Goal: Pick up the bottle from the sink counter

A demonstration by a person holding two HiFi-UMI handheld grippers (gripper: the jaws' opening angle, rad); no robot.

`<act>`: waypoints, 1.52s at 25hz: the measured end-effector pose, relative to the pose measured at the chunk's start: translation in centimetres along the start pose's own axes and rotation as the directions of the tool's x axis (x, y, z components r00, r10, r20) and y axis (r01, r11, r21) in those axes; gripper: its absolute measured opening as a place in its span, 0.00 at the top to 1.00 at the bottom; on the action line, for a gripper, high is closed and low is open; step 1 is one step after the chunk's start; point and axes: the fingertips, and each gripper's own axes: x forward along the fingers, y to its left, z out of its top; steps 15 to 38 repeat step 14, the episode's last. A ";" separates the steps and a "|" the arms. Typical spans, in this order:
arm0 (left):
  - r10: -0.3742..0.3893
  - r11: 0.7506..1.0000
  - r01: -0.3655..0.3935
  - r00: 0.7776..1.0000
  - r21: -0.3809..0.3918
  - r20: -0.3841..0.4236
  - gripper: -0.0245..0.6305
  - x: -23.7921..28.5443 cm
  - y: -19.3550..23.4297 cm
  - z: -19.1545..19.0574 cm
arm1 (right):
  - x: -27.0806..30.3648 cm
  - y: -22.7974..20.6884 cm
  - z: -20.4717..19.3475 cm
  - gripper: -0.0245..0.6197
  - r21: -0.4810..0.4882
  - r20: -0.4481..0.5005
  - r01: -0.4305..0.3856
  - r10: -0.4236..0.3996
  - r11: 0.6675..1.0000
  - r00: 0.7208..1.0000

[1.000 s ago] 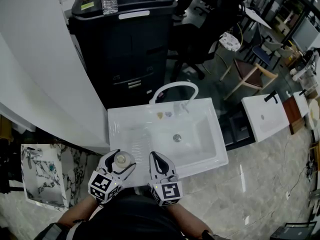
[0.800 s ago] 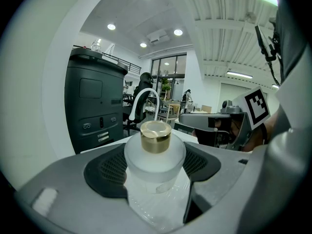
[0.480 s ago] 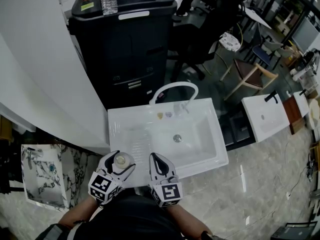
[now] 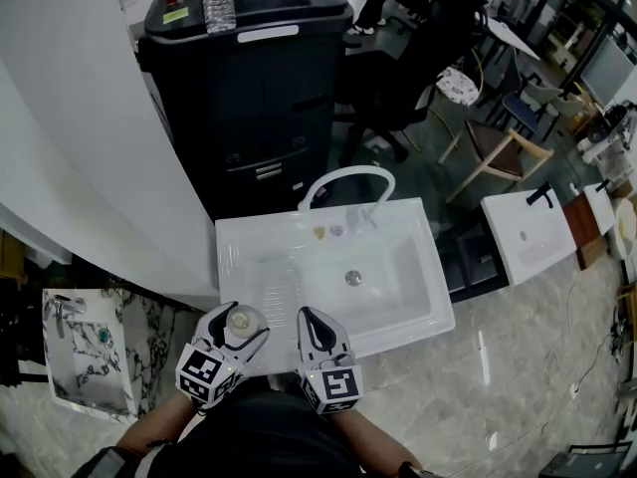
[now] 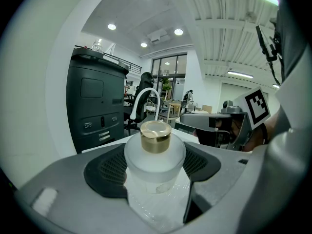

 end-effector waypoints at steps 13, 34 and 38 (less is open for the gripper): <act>-0.003 1.000 0.003 1.000 0.001 -0.002 0.45 -0.1 0.2 -0.3 | 0.1 0.1 -0.3 0.95 0.011 -0.008 0.007 -0.007 1.000 1.000; -0.002 1.000 0.002 1.000 0.001 -0.002 0.45 -0.1 0.2 -0.3 | 0.1 0.2 -0.4 0.95 0.012 -0.007 0.005 -0.005 1.000 1.000; -0.002 1.000 0.002 1.000 0.001 -0.002 0.45 -0.1 0.2 -0.3 | 0.1 0.2 -0.4 0.95 0.012 -0.007 0.005 -0.005 1.000 1.000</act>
